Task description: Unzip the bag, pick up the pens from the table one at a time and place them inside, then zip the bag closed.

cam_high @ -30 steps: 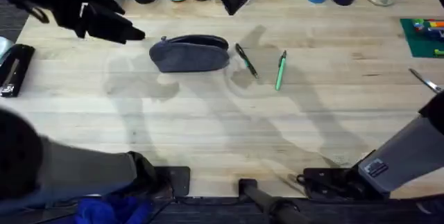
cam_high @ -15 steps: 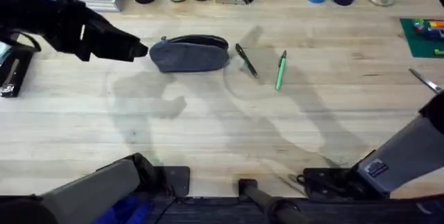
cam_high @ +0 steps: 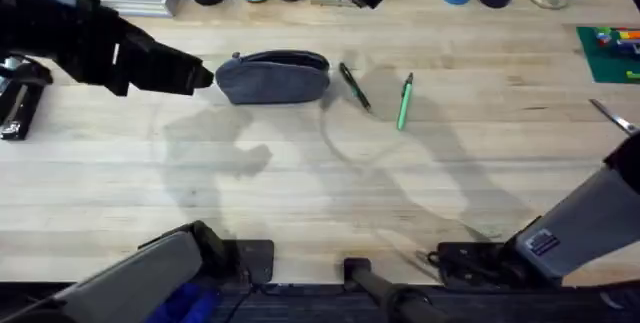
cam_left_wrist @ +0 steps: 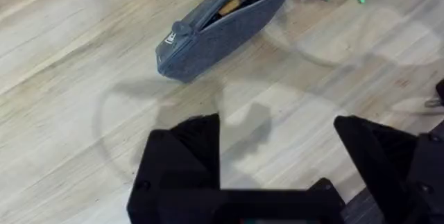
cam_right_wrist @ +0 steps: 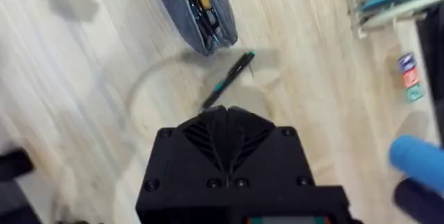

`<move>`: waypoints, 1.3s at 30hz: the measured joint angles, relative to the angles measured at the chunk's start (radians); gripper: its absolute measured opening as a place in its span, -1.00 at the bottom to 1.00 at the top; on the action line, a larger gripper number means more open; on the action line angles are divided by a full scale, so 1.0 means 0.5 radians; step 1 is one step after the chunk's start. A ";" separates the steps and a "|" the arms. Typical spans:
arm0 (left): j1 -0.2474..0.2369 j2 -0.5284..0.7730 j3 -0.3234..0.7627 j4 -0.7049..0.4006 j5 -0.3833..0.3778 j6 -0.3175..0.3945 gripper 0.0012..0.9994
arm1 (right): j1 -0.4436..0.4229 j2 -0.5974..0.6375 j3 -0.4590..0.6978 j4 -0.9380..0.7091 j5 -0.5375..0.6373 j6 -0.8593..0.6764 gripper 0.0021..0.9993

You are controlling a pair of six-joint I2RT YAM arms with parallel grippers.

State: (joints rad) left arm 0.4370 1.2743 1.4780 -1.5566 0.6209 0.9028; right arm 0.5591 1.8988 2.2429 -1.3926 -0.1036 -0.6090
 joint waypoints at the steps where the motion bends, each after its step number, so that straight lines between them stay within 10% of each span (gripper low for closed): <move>1: 0.000 0.000 0.000 0.001 0.000 -0.003 0.99 | 0.000 0.001 0.001 0.002 0.000 -0.053 -0.95; 39: 0.000 0.000 0.000 0.011 0.000 -0.005 0.99 | 0.002 0.344 0.001 0.184 -0.469 -0.626 -0.95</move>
State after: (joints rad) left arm 0.4370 1.2743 1.4780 -1.5513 0.6209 0.9005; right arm 0.5598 2.0707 2.2433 -1.3007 -0.3382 -0.9222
